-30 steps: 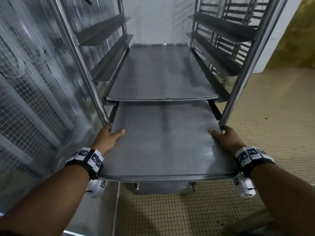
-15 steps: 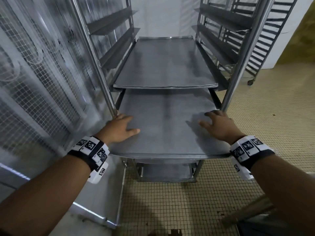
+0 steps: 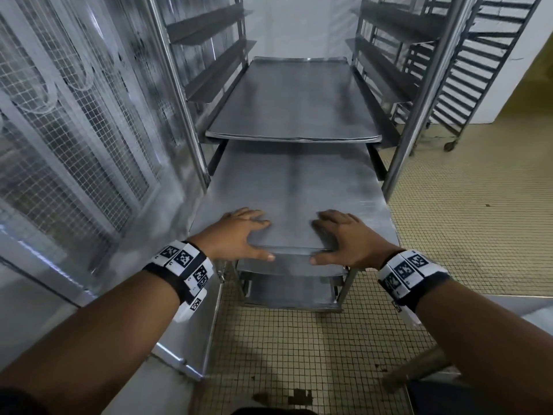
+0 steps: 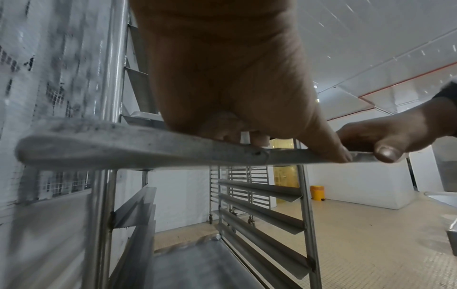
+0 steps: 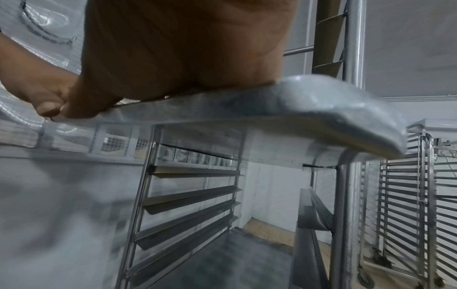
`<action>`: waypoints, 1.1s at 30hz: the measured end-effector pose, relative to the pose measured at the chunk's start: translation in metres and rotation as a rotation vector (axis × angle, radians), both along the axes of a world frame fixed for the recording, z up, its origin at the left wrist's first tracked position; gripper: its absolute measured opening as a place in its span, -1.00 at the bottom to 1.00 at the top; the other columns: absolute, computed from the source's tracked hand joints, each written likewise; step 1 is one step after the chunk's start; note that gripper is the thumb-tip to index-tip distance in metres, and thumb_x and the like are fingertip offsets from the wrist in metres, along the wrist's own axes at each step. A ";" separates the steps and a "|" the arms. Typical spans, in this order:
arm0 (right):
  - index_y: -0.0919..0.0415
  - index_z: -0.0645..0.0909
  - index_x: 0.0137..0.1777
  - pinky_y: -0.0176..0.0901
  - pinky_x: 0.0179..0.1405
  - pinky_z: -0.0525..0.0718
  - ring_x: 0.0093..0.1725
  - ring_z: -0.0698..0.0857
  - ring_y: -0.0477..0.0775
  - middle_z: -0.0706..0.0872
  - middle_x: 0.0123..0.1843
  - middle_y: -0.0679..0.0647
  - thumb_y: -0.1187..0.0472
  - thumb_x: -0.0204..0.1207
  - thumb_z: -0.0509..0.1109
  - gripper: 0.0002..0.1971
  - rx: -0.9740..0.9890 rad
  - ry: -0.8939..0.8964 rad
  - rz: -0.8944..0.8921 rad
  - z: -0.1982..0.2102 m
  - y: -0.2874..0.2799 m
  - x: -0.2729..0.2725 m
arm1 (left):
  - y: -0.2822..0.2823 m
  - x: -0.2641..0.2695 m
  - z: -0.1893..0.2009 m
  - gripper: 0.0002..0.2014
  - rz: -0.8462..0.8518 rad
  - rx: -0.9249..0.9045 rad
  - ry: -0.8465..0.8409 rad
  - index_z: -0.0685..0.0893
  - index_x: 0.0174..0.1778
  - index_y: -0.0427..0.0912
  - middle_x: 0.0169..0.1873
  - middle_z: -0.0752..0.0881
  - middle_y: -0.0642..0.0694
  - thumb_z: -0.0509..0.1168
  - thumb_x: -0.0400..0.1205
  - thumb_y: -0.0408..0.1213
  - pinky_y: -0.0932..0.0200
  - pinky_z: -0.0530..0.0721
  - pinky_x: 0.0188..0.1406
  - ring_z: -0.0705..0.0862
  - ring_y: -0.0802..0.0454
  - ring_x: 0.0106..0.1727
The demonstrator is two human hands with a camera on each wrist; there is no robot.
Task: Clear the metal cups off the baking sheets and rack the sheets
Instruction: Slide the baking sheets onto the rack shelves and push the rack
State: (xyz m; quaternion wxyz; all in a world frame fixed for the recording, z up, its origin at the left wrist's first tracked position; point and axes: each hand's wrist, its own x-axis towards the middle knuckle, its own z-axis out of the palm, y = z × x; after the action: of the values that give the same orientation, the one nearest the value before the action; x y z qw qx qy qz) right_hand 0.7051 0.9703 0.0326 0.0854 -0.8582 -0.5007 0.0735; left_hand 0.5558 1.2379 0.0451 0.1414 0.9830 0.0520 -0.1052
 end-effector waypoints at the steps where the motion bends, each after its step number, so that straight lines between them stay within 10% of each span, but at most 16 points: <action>1: -0.03 0.21 0.72 0.13 0.68 0.06 0.70 0.15 0.10 0.18 0.75 0.05 -0.62 0.30 0.26 0.07 0.002 -0.001 0.000 0.000 0.000 0.001 | 0.000 0.001 0.000 0.00 0.002 0.000 -0.003 0.26 0.77 0.19 0.82 0.07 0.05 0.39 0.43 0.48 -0.13 -0.02 0.79 -0.07 0.02 0.82; 11: -0.15 0.58 0.48 0.15 0.52 0.44 0.54 0.48 -0.02 0.51 0.59 -0.10 -0.45 0.49 0.20 -0.35 0.147 -0.058 -0.131 -0.008 0.019 0.028 | 0.008 0.038 -0.002 -0.34 0.084 -0.029 -0.145 0.56 0.62 0.06 0.71 0.40 0.05 0.38 0.62 0.27 0.04 0.15 0.72 0.25 -0.04 0.76; 16: -0.20 0.53 0.50 0.21 0.57 0.13 0.65 0.33 -0.02 0.46 0.61 -0.18 -0.22 0.68 0.16 -0.56 0.176 -0.120 -0.302 -0.016 0.039 0.032 | 0.013 0.058 -0.017 -0.51 0.124 0.086 -0.296 0.63 0.57 -0.03 0.61 0.56 -0.04 0.25 0.77 0.11 0.00 0.27 0.63 0.43 -0.07 0.67; 23: -0.17 0.46 0.56 0.20 0.63 0.04 0.70 0.24 -0.01 0.39 0.66 -0.16 -0.19 0.75 0.04 -0.55 0.190 -0.159 -0.327 -0.026 0.059 0.054 | 0.039 0.085 -0.032 -0.17 0.134 0.081 -0.362 0.68 0.50 0.03 0.57 0.60 -0.02 -0.16 0.57 0.42 -0.17 0.26 0.60 0.46 -0.12 0.65; 33: -0.21 0.51 0.52 0.15 0.61 -0.01 0.68 0.26 -0.03 0.43 0.64 -0.20 -0.20 0.74 0.08 -0.58 0.218 -0.133 -0.406 -0.025 0.092 0.098 | 0.068 0.137 -0.031 -0.17 0.138 0.072 -0.378 0.73 0.45 -0.02 0.52 0.66 -0.03 -0.13 0.56 0.41 -0.12 0.32 0.58 0.52 -0.15 0.60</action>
State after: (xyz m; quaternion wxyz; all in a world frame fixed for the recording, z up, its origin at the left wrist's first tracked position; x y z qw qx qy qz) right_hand 0.8028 1.0621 0.0078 0.1575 -0.9300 -0.3273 -0.0564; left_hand 0.6923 1.3055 0.0138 0.1203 0.9837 0.0956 0.0932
